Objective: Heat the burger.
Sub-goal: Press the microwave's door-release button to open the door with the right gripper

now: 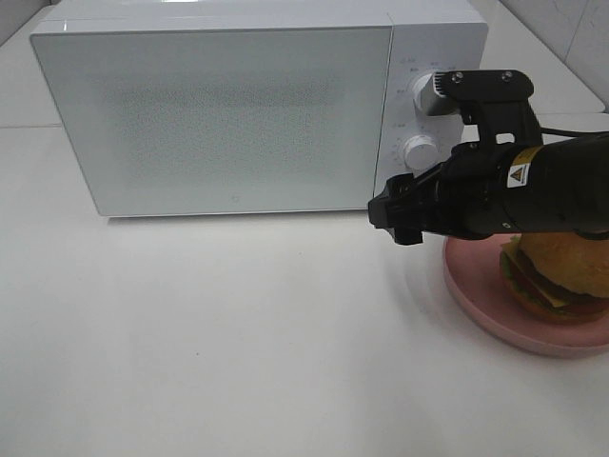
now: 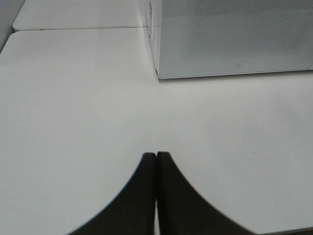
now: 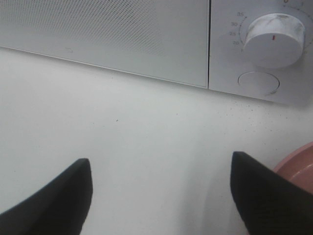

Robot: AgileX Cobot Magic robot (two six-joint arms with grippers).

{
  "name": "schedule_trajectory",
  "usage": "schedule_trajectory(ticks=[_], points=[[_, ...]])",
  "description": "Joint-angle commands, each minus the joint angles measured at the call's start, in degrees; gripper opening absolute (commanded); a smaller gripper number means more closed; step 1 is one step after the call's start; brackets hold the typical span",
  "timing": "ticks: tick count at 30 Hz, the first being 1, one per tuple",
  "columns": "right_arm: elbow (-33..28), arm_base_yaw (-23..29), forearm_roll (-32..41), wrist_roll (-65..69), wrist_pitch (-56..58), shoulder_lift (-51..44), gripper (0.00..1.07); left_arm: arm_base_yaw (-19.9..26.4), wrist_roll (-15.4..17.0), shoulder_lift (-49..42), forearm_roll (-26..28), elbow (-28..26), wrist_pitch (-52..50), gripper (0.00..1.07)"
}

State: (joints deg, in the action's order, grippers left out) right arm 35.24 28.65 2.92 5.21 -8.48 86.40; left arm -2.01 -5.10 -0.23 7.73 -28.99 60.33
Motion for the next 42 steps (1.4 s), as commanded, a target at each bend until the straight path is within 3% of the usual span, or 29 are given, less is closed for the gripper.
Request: schedule_trajectory(ticks=[1, 8, 10, 13, 15, 16, 18, 24, 42], points=[[0.4, 0.17, -0.17, 0.34, -2.41, 1.09, 0.71, 0.23, 0.29, -1.15, 0.17, 0.11, -0.63, 0.0], [0.4, 0.17, -0.29, 0.34, -4.13, 3.32, 0.57, 0.23, 0.29, -1.15, 0.17, 0.11, -0.63, 0.0], [0.4, 0.17, -0.29, 0.34, -5.73, 5.16, 0.4, 0.23, 0.29, -1.15, 0.17, 0.11, -0.63, 0.0], [0.4, 0.17, -0.29, 0.34, -6.3, 5.67, 0.35, 0.23, 0.29, -1.15, 0.17, 0.11, -0.63, 0.0], [0.4, 0.17, -0.29, 0.34, -9.17, 7.16, 0.14, 0.23, 0.29, -1.15, 0.17, 0.11, -0.63, 0.0], [0.4, 0.17, -0.29, 0.34, -9.17, 7.16, 0.14, 0.23, 0.29, -1.15, 0.17, 0.11, -0.63, 0.0], [0.4, 0.17, -0.29, 0.34, -10.03, 7.96, 0.01, 0.23, 0.29, -1.15, 0.17, 0.11, -0.63, 0.0], [0.4, 0.17, -0.29, 3.21, -11.75, 7.96, 0.0, 0.23, 0.29, -1.15, 0.17, 0.11, -0.63, 0.0], [0.4, 0.17, -0.29, 30.88, -20.57, 7.96, 0.0, 0.23, 0.29, -1.15, 0.17, 0.11, -0.63, 0.0]])
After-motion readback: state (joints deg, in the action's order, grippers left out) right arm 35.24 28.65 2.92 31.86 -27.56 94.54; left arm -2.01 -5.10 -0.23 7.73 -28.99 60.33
